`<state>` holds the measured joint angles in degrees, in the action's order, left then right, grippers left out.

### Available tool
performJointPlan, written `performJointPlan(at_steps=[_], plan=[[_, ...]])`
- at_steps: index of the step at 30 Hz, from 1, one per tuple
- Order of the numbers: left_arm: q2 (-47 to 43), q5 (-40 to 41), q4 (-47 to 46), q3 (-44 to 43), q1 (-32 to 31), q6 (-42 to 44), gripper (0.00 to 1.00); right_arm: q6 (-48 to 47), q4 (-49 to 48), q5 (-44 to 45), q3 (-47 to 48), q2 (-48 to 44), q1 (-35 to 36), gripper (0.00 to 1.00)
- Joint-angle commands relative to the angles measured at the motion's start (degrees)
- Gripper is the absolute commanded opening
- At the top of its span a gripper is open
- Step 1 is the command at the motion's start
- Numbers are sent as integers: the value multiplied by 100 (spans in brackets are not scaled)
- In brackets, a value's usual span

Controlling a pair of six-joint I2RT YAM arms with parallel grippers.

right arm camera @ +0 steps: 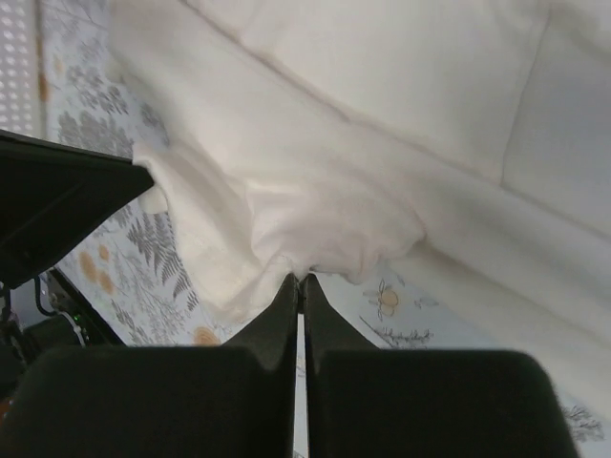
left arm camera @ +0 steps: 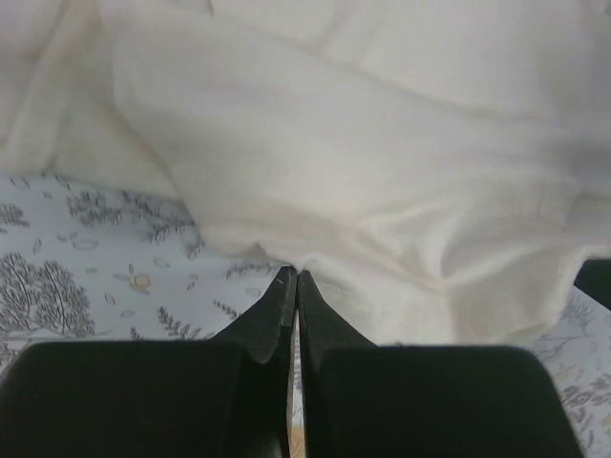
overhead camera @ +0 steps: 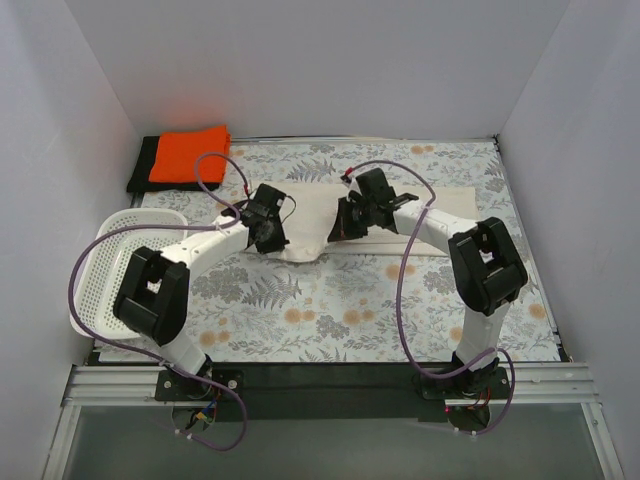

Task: Fold and stack the t-shirts
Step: Fold the tshirt

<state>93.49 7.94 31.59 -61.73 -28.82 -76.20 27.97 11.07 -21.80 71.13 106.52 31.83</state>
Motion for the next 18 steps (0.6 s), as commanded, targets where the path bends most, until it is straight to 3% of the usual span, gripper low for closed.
performJointPlan(at_steps=[1,11,18], plan=[[291,348,-66,-872,245,501,0,-221,237,-25,804,263,-308,1],[1584,374,-802,-2710,799,1195,0,-362,449,-342,2536,1300,-837,1],[2059,225,-1541,-3021,825,1582,0,-344,378,-316,2959,1802,-968,1]])
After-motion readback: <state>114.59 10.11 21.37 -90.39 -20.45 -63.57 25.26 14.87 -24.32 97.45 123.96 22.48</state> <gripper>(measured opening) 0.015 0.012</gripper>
